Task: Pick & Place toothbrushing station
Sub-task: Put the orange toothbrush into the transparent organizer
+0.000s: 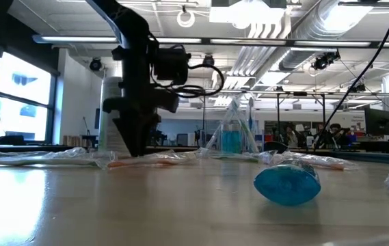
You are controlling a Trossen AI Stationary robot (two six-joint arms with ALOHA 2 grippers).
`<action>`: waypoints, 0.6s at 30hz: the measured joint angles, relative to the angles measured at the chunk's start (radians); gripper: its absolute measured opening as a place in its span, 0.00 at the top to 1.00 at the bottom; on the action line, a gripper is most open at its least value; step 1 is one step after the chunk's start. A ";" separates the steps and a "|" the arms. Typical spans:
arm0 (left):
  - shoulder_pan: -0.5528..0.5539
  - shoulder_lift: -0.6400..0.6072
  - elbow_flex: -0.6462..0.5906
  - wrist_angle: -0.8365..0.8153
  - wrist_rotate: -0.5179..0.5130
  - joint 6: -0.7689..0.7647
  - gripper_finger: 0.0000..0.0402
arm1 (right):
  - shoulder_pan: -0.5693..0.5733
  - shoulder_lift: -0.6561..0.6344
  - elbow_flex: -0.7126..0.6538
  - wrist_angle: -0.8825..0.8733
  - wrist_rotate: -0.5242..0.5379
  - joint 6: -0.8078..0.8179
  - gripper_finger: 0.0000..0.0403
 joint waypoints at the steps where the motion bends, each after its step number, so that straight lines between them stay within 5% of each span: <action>1: 0.000 0.000 -0.014 0.025 -0.003 0.000 0.58 | 0.000 0.000 0.000 0.000 0.000 0.000 0.12; 11: -0.004 -0.006 -0.107 0.161 -0.032 -0.007 0.61 | 0.000 0.000 0.000 0.000 -0.002 0.000 0.12; 18: -0.005 -0.004 -0.111 0.177 -0.018 -0.013 0.94 | 0.000 0.000 0.000 0.000 -0.002 -0.001 0.12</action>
